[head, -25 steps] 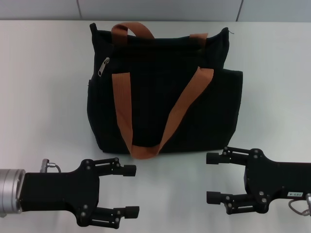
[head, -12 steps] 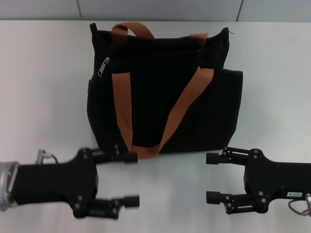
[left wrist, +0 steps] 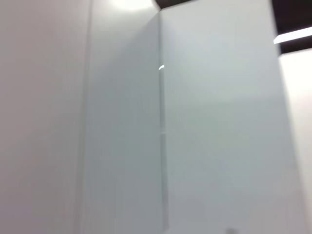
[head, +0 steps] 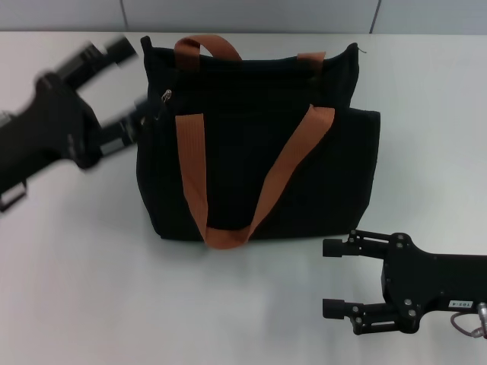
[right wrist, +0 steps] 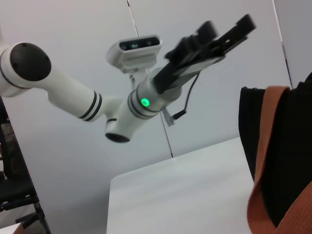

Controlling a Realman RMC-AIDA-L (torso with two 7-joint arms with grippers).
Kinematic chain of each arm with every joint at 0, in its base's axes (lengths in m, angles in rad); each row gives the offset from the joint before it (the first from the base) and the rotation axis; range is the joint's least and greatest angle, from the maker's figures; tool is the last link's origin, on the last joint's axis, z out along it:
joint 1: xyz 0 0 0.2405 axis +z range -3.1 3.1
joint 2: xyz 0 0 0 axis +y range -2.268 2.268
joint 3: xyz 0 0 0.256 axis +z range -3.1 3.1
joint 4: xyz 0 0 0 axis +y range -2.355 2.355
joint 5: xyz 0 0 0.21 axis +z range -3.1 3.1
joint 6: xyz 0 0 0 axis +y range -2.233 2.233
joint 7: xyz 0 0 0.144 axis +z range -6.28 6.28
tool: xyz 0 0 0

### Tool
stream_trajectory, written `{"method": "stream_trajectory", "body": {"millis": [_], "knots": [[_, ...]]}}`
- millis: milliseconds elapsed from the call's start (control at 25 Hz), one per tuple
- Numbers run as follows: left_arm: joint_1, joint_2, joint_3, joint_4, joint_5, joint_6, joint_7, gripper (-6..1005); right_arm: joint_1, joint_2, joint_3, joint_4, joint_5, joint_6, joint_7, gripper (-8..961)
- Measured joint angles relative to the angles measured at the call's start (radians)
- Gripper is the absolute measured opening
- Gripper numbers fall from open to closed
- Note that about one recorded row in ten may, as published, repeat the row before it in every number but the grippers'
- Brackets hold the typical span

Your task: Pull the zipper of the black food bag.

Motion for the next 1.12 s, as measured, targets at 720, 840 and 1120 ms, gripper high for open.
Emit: {"method": "stream_trajectory", "body": {"millis": [720,840,1120], "knots": [[-0.080,0.120,0.005,0.183,0.367,-0.270,-0.181,729,-0.008,-0.001,0.008,0.001,0.000,0.000,0.008,787],[-0.093,0.094,0.005,0.184,0.376,-0.324,-0.161,723,-0.009,-0.002,0.009,0.001,0.000,0.000,0.009,785],[-0.135,0.059,0.016,0.180,0.402,-0.405,-0.117,707,-0.003,-0.003,0.009,0.001,0.001,-0.001,0.012,780]]}}
